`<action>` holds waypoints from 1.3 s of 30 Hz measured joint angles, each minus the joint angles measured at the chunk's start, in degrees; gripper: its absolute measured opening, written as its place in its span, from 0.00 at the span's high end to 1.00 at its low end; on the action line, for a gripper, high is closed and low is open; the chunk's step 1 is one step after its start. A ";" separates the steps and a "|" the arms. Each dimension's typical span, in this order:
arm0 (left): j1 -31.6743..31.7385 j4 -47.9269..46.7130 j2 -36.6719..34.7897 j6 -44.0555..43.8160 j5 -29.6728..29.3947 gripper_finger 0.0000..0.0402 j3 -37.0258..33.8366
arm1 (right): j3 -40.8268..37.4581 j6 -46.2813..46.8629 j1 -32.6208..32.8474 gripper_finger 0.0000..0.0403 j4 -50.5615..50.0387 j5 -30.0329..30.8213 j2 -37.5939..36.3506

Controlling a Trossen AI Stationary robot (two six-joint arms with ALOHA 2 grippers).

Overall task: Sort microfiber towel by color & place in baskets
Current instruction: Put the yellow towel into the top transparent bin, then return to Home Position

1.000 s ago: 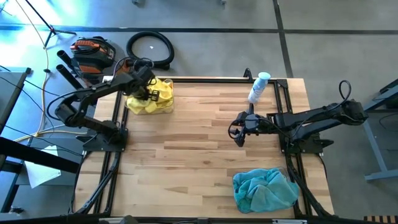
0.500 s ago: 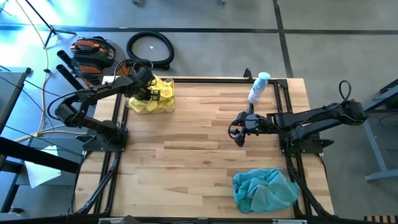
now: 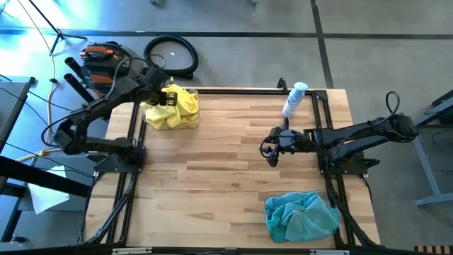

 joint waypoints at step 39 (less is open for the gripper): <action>0.28 1.96 -1.13 -5.88 2.98 0.79 -9.62 | 0.02 0.61 0.00 0.50 1.28 0.01 0.00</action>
